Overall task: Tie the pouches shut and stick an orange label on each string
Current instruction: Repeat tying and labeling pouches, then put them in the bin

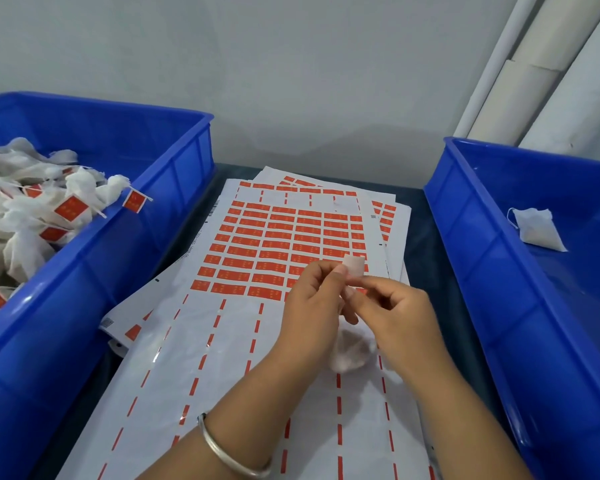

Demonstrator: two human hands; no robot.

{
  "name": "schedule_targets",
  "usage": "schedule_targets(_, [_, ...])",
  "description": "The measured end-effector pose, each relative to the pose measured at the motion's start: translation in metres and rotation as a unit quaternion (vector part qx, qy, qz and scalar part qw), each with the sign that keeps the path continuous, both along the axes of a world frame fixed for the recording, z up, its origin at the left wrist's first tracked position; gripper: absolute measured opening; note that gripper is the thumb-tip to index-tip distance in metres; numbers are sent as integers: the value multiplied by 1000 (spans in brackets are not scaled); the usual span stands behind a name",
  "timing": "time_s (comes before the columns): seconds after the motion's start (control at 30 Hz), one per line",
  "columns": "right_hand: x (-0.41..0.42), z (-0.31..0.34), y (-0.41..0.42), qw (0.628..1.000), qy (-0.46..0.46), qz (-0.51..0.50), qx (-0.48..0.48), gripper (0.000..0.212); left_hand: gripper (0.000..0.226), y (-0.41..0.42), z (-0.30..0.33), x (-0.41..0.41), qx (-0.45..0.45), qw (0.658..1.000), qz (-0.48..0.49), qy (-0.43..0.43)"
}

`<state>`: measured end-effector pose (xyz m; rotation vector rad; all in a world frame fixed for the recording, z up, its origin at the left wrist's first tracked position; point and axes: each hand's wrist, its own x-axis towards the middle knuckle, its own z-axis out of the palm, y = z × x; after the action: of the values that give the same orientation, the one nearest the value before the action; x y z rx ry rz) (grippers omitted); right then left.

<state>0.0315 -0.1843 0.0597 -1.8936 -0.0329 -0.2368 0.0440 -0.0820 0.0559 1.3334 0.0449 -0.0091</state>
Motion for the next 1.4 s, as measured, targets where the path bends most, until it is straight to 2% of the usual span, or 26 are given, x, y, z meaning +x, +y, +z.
schedule_targets(0.07, [2,0,0,999,34,1,34,8,17,0,0,0,1,1000,2,5])
schedule_targets(0.1, [3,-2,-1,999,38,0,37,12,16,0,0,0,-1,1000,3,8])
schedule_targets(0.2, [4,0,-6,998,48,-5,42,14,13,-1,0,2,-11,1000,4,18])
schedule_targets(0.27, [3,3,-14,999,42,25,21,12,13,0,-1,3,-14,1000,10,23])
schedule_targets(0.37, [-3,12,-23,986,63,135,-75,8,16,2,-3,5,-16,999,38,33])
schedule_targets(0.4, [-5,13,-24,980,67,149,-110,16,17,3,-3,6,-17,998,52,42])
schedule_targets(0.5, [-9,15,-18,974,67,119,-181,23,19,7,-4,11,-27,991,111,71])
schedule_targets(0.63, [-12,7,3,927,72,153,-335,24,18,16,-2,17,-62,978,182,83])
schedule_targets(0.73, [-16,-2,12,902,41,161,-398,25,16,23,0,21,-89,971,206,87])
schedule_targets(0.8, [-18,-6,12,899,24,158,-409,23,15,25,1,23,-92,968,215,89])
schedule_targets(0.93, [-16,2,10,921,73,165,-345,20,16,24,0,22,-83,968,217,90])
schedule_targets(1.1, [-15,18,1,974,121,142,-127,13,22,22,0,23,-45,978,183,85])
schedule_targets(1.17, [-15,21,-3,985,110,121,-53,3,24,19,2,21,-20,988,132,80])
schedule_targets(1.3, [-12,24,-10,996,56,62,31,11,28,11,4,9,13,998,4,53])
schedule_targets(1.4, [-10,24,-14,997,9,40,60,11,32,7,3,3,52,997,-38,39])
